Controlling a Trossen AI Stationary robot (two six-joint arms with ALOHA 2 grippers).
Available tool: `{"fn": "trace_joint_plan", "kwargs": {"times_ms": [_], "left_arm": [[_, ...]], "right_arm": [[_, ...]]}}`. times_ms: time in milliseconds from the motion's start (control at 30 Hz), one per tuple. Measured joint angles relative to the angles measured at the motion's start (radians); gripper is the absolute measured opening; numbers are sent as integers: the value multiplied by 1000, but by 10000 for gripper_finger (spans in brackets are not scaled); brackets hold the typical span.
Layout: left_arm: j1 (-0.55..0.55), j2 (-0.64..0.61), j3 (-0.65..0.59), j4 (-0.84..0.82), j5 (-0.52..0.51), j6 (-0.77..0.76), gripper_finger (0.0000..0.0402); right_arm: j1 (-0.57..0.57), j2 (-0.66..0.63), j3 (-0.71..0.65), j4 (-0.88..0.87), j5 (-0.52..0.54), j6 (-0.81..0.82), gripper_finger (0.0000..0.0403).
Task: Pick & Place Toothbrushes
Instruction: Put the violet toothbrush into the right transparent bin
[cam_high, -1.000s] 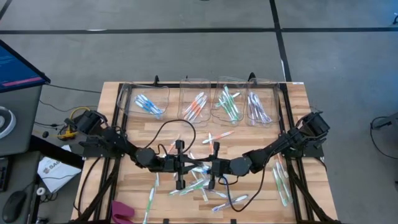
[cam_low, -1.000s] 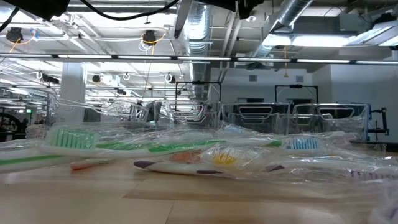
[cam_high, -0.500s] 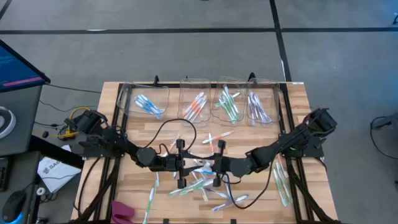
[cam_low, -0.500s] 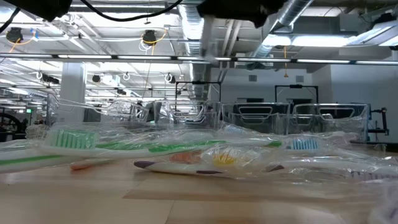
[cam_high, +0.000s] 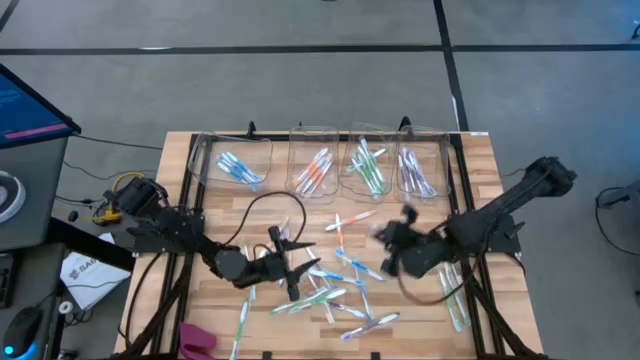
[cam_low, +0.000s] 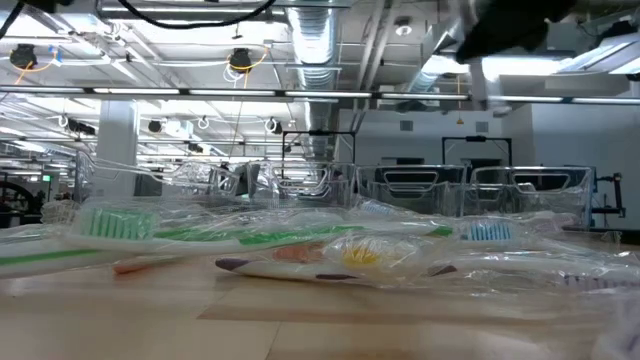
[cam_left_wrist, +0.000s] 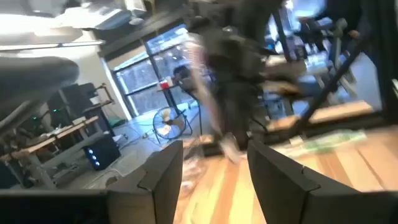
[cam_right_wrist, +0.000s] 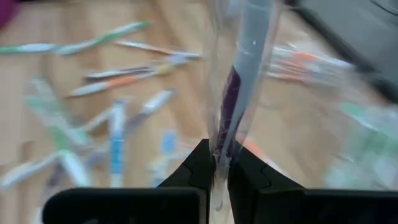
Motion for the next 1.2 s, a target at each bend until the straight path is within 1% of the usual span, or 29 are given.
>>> {"fn": "trace_joint_plan", "kwargs": {"times_ms": [67,133,200,267,333,433,500,633,700,800,867,933,1067,1133,1200], "left_arm": [[-8,-21,0,-54,1,0,164],[-13,-54,0,-120,-1,-8,155],[-13,-86,0,-193,-1,-45,148],[-13,-122,0,-272,-1,-86,141],[-13,-158,0,-338,1,-129,135],[-13,-204,0,-440,3,-196,129],[-13,-232,0,-496,3,-235,126],[-13,-278,0,-642,4,-322,122],[-13,-297,0,-717,4,-361,122],[-13,-315,0,-814,4,-390,121],[-14,-323,0,-837,4,-393,121],[-13,-326,0,-845,4,-389,121],[-13,-331,0,-848,4,-300,121],[-13,-331,0,-849,4,-282,121],[-18,-331,0,-849,4,-280,121]], "right_arm": [[-4,-73,0,-111,41,62,19],[-16,-144,0,-203,109,108,19],[-43,-214,0,-290,167,151,19],[-100,-278,0,-369,187,180,19],[-183,-333,0,-435,178,187,19],[-344,-397,0,-492,97,208,19],[-464,-429,0,-510,14,190,19],[-688,-450,0,-511,-207,73,19],[-782,-445,0,-512,-281,11,19],[-903,-414,0,-512,-336,-76,19],[-976,-382,0,-511,-363,-150,19],[-1049,-344,0,-508,-387,-219,19],[-1189,-260,0,-479,-463,-334,19],[-1243,-211,0,-476,-494,-374,19],[-1286,-157,0,-479,-499,-401,22]]}}
